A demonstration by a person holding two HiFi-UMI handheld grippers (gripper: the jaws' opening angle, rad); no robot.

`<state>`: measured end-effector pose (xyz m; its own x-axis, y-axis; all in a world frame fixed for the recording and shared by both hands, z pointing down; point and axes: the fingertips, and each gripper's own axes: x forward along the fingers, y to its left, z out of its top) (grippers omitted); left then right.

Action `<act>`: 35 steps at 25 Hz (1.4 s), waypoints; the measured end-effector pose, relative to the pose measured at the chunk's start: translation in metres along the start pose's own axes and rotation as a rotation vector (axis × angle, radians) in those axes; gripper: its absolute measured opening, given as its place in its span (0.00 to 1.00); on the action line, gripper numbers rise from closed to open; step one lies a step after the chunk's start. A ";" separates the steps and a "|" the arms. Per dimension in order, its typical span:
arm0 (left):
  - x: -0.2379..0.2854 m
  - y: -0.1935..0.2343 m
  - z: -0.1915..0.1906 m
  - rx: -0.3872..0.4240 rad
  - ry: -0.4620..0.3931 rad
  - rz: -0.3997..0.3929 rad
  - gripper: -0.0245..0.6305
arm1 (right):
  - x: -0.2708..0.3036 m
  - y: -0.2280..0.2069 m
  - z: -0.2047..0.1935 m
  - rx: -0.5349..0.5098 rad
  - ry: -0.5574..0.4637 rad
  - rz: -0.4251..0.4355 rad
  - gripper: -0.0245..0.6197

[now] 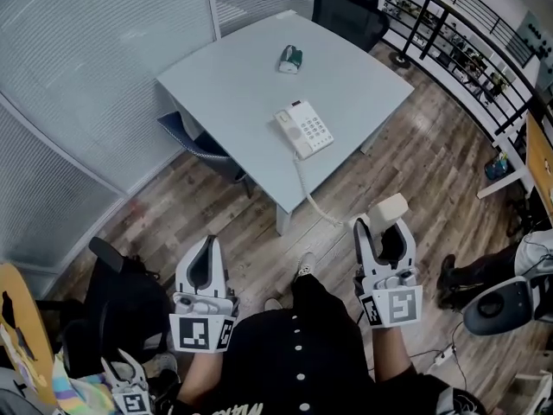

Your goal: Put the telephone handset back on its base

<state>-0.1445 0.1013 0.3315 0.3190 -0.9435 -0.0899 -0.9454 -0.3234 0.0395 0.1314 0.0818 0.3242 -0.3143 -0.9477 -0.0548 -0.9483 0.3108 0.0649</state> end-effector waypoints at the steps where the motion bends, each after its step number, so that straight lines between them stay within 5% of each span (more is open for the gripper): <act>1: 0.005 0.000 -0.001 0.001 0.002 -0.004 0.06 | 0.005 -0.002 0.000 0.000 -0.002 0.001 0.40; 35: 0.151 -0.008 0.000 0.058 0.008 0.085 0.06 | 0.139 -0.095 -0.014 0.066 -0.018 0.103 0.40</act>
<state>-0.0889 -0.0381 0.3172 0.2380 -0.9679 -0.0803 -0.9712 -0.2378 -0.0116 0.1788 -0.0802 0.3243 -0.4100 -0.9094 -0.0692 -0.9118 0.4106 0.0057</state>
